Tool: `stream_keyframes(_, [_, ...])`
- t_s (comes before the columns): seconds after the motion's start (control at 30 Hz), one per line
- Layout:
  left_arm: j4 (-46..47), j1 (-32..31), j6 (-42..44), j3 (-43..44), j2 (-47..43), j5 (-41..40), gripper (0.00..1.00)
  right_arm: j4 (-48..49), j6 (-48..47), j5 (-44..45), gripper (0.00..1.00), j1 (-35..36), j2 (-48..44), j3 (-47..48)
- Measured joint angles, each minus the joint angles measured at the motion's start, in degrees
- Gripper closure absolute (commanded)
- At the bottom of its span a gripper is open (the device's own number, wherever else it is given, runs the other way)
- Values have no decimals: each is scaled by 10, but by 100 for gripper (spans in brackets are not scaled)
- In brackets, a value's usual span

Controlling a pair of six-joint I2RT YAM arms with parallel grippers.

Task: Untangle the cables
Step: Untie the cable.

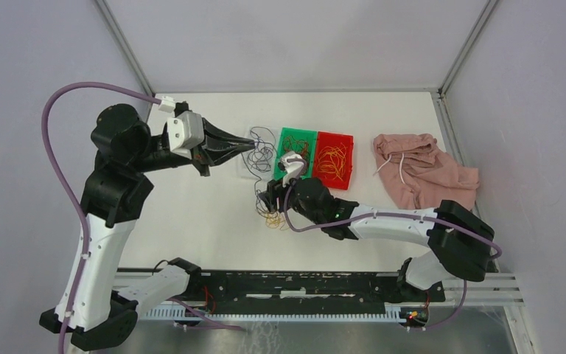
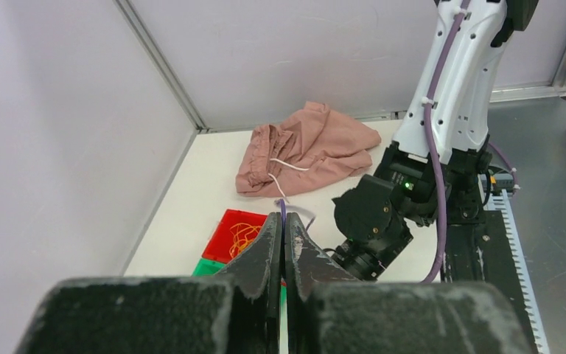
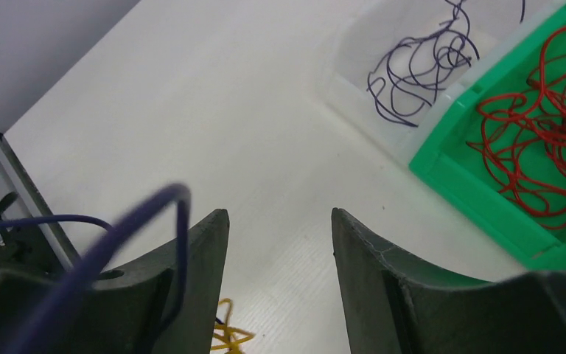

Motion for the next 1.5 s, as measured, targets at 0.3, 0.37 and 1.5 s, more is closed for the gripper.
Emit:
stream_keyframes(0.3, [0, 0, 25, 42, 1, -20, 97, 3, 27, 31, 40, 0, -13, -86])
stream_keyframes(0.37, [0, 0, 32, 45, 1, -25, 97, 0, 28, 39, 35, 0, -24, -97])
stream_keyframes(1.5, [-11, 0, 61, 44, 7, -29, 97, 8, 46, -192, 26, -1, -93, 12])
